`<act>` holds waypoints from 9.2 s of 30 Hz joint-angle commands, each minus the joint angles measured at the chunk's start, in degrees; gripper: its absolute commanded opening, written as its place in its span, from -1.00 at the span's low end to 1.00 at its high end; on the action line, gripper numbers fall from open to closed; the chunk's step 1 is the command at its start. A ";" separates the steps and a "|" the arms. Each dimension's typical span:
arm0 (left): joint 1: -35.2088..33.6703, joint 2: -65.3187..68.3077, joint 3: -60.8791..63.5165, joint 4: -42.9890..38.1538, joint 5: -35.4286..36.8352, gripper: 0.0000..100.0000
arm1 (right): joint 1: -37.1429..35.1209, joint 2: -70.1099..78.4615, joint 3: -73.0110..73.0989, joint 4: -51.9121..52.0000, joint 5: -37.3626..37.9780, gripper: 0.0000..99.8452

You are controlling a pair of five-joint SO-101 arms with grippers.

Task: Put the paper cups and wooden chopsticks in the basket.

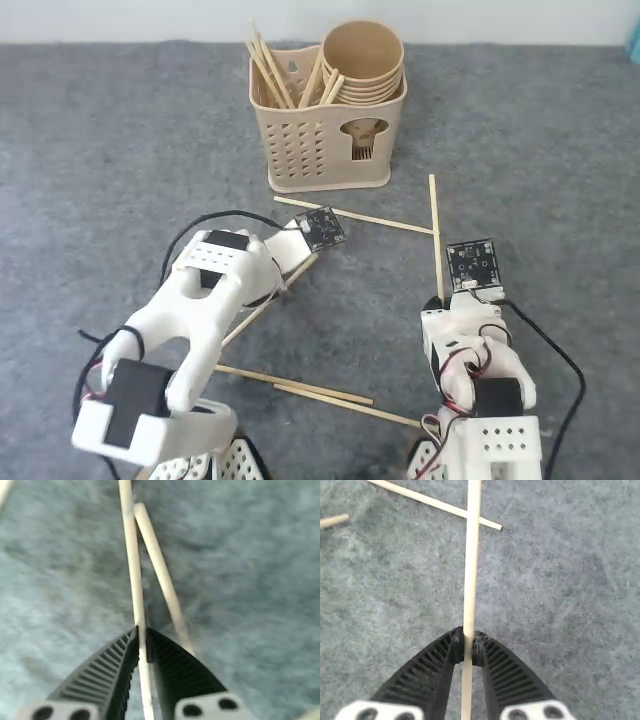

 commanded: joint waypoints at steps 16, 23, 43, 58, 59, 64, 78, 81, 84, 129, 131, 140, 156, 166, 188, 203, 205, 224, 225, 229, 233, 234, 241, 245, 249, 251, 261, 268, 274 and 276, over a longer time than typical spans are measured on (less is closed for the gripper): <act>9.23 -39.91 -1.36 18.20 3.52 -0.97 | 0.13 -1.10 -1.58 0.48 1.14 -0.98; 8.79 -52.57 -1.54 19.34 5.63 -0.97 | 0.13 -1.10 -1.58 0.48 1.05 -0.98; 3.78 -61.63 4.00 -38.77 43.87 -0.97 | 0.22 -1.10 -1.32 0.48 1.05 -0.98; 4.48 -37.01 -8.48 -62.68 43.69 -0.97 | 0.22 -1.10 -1.23 0.13 1.23 -0.98; 4.57 -34.37 -10.24 -63.65 43.69 -0.97 | 0.22 -1.10 -1.23 0.13 1.32 -0.98; 4.22 -21.36 -19.65 -66.46 43.69 -0.97 | 0.22 -1.10 -1.23 0.04 1.41 -0.98; -0.18 5.80 -27.91 -78.51 43.60 -0.97 | 0.22 -1.10 -1.23 -0.04 1.49 -0.98; -0.35 7.56 -27.91 -79.65 43.60 -0.96 | 0.22 -1.10 -1.23 -0.04 1.49 -0.98; -0.35 7.56 -27.56 -79.56 43.96 -0.81 | 0.22 -1.10 -1.14 -0.84 1.49 -0.98; -18.81 -85.01 39.34 -20.22 44.22 -0.98 | -0.31 -1.10 -9.14 -2.95 -4.22 -0.99; -20.84 -86.15 44.00 -23.47 44.22 -0.98 | -0.40 -1.10 -13.36 -3.30 -4.31 -0.99; -23.03 -85.10 48.22 -23.12 44.13 -0.98 | -8.22 -0.40 -32.09 -9.10 -4.31 -0.99; -23.12 -85.10 48.22 -21.36 44.13 -0.97 | -19.47 24.84 -36.92 -61.05 -4.13 -0.99; -23.12 -85.01 48.22 -21.36 44.04 -0.97 | -22.99 57.45 -56.53 -82.24 -4.22 -0.98; -23.12 -85.01 48.31 -21.63 43.87 -0.97 | -23.96 109.14 -94.86 -82.68 -3.78 -0.98; -22.95 -85.01 48.31 -21.63 43.78 -0.97 | -23.87 97.71 -94.51 -57.19 -4.13 -0.73; -22.95 -85.01 48.31 -21.63 43.78 -0.97 | -23.78 92.53 -94.51 -46.99 -4.75 -0.73; -23.12 -85.01 48.31 -20.75 43.69 -0.97 | -22.02 65.10 -94.51 22.02 -9.32 -0.73; -23.12 -85.01 48.31 -20.40 43.69 -0.97 | -22.02 65.80 -94.42 24.31 -7.12 -0.73; -23.12 -85.01 48.31 -20.13 43.69 -0.97 | -22.02 70.64 -89.76 27.91 4.13 -0.73; -23.12 -85.01 48.31 -20.13 43.69 -0.97 | -20.88 76.70 -83.43 25.01 16.09 -0.72; -23.12 -85.01 48.31 -20.13 43.69 -0.97 | -20.53 78.20 -82.46 22.99 18.46 -0.72; -23.12 -85.01 48.31 -20.31 43.69 -0.97 | -16.66 88.57 -79.74 9.19 26.11 -0.72; -23.12 -85.01 48.31 -20.31 43.60 -0.97 | -16.31 94.81 -79.74 4.18 26.29 -0.71; -23.12 -85.01 48.31 -20.40 43.60 -0.97 | -16.13 101.05 -79.82 -1.45 26.29 -0.58; -23.12 -85.01 48.31 -20.40 43.60 -0.97 | -16.13 103.87 -80.09 -3.38 26.29 -0.55; -23.12 -85.10 48.31 -20.75 43.60 -0.97 | -16.13 112.40 -80.09 -14.20 26.29 -0.67; -23.03 -85.01 48.31 -21.19 41.76 -0.97 | -16.48 115.65 -79.91 -15.87 26.29 -0.84; -23.03 -85.01 48.31 -21.19 41.76 -0.97 | -17.80 113.36 -79.82 -8.22 26.11 -0.99; -23.03 -85.01 48.31 -21.19 41.76 -0.97 | -17.89 111.25 -79.82 -4.79 25.85 -0.98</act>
